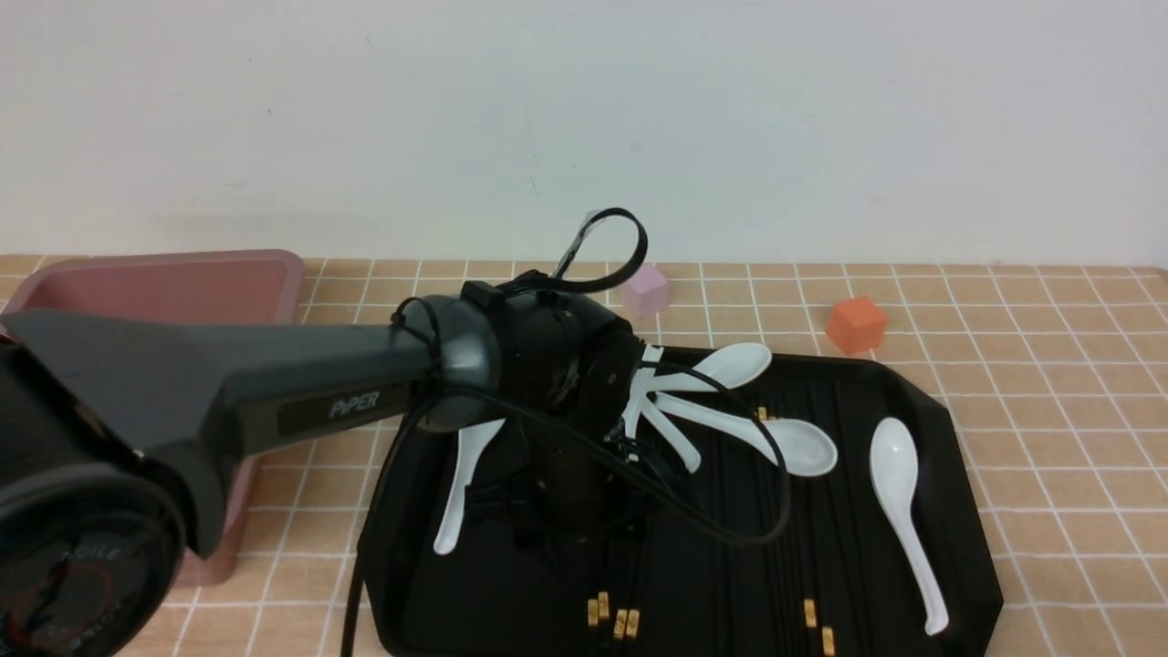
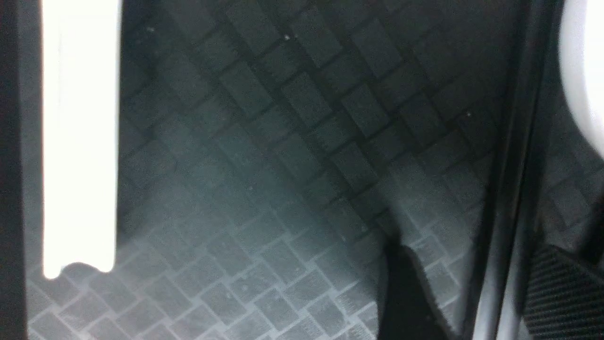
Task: On brown tablecloth take chopsticks from black tray and put them in box.
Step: 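Reach over to the black tray and grasp a pair of chopsticks with the left gripper, then place the chopsticks into the pink bin with the left gripper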
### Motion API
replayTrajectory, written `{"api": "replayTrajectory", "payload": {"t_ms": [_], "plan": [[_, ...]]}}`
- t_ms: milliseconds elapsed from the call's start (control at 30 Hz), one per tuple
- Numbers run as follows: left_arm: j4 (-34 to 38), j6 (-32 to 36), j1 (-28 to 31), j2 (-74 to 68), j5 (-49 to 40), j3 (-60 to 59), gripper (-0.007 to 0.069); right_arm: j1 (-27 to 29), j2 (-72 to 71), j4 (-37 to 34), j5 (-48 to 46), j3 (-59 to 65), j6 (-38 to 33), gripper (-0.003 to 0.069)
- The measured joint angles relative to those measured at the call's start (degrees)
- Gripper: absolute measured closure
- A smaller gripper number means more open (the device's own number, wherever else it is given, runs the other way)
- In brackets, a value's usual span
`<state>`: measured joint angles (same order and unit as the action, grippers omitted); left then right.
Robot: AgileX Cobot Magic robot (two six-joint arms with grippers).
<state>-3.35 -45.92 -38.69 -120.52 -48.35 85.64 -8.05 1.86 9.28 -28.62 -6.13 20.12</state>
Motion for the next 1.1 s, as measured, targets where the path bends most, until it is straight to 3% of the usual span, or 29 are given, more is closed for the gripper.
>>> {"api": "replayTrajectory", "payload": {"t_ms": [167, 467, 700, 1100], "plan": [[-0.7, 2.0, 0.0, 0.0, -3.2, 0.0, 0.0330, 0.0, 0.0, 0.0, 0.0, 0.0, 0.0, 0.0419], [0.0, 2.7, 0.0, 0.0, -4.1, 0.0, 0.0506, 0.0, 0.0, 0.0, 0.0, 0.0, 0.0, 0.0419], [-0.5, 2.7, 0.0, 0.8, -6.4, -0.1, 0.0505, 0.0, 0.0, 0.0, 0.0, 0.0, 0.0, 0.0419], [-1.4, 2.9, 0.5, 14.9, -15.3, -0.8, 0.0505, 0.0, 0.0, 0.0, 0.0, 0.0, 0.0, 0.0419]]}}
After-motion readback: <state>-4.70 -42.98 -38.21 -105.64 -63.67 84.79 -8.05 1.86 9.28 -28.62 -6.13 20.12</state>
